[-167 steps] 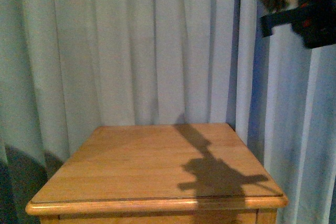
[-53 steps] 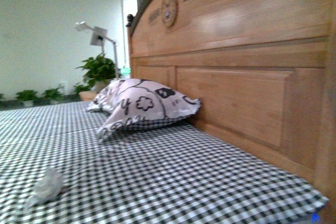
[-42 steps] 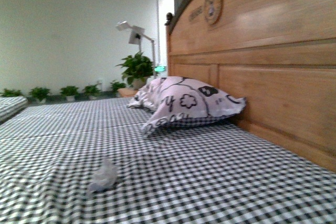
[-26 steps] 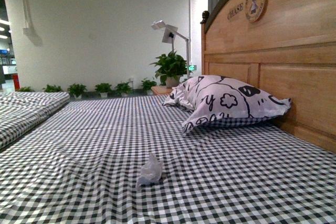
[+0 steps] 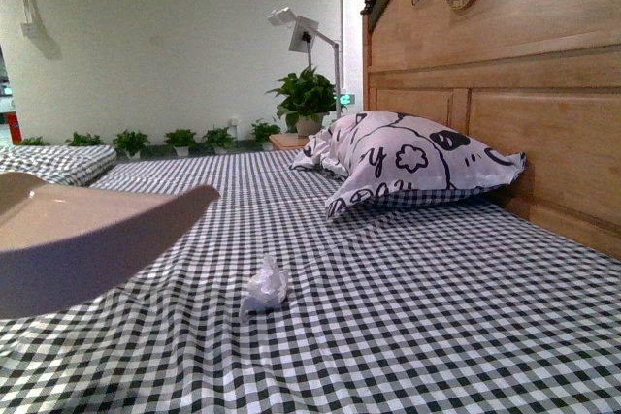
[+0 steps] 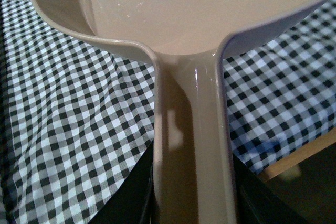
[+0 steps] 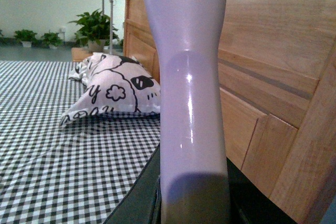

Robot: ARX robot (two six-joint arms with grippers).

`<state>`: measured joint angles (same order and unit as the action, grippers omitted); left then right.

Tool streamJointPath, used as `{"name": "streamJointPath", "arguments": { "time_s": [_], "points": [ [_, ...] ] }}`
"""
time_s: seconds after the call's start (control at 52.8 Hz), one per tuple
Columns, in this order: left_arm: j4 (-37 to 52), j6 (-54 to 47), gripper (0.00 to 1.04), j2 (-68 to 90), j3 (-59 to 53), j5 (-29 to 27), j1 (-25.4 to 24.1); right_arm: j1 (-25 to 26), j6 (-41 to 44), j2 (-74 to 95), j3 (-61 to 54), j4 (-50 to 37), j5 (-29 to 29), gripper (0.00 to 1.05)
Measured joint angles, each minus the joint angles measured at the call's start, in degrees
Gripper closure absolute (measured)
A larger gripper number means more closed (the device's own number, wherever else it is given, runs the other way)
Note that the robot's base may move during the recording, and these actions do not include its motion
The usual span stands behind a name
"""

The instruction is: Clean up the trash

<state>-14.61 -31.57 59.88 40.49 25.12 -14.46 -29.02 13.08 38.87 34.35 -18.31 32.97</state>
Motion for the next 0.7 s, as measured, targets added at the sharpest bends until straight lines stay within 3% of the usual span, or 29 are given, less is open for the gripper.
{"name": "streamJointPath", "arguments": {
  "time_s": [0.701],
  "points": [
    [-2.91, -18.38, 0.78, 18.51, 4.76, 6.47, 2.47, 0.0, 0.0, 0.02, 0.0, 0.0, 0.0, 0.85]
  ]
}}
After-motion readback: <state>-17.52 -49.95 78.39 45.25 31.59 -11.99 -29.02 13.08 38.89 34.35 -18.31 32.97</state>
